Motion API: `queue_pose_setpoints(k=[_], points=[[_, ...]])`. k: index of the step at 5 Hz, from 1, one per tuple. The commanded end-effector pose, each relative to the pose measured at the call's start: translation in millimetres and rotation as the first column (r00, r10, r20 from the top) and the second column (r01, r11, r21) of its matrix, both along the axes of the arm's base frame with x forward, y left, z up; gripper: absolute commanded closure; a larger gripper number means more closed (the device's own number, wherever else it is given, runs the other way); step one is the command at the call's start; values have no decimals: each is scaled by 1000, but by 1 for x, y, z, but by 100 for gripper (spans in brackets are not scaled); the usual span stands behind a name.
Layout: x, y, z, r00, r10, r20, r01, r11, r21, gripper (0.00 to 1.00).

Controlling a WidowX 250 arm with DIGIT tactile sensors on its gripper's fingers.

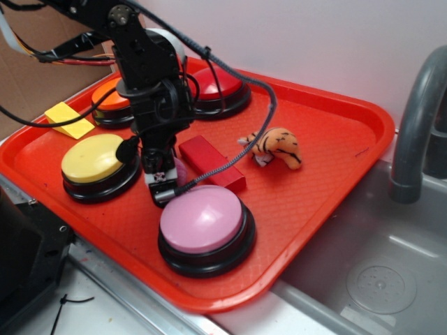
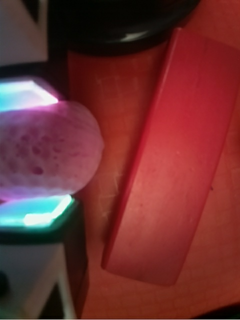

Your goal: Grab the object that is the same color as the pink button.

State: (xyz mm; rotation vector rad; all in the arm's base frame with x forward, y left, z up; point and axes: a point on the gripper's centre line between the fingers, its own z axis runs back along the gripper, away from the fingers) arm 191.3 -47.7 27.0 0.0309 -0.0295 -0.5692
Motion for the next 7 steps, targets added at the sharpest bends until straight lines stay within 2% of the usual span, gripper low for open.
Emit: queue_pose_setpoints(k=[1,2,3,4,6,7], points=[[1,13,25,996,89,21,-88,995,-36,100],[1,28,61,952,305,-29,-306,950,-51,100],[-5,37,110,845,532,-59,-533,846,0,100],[-12,43,150,706,706,-56,-707,707,18,100],[-15,49,206,611,791,-27,-792,610,-20,100],[-11,52,209,593,805,-13,-805,593,-19,100]])
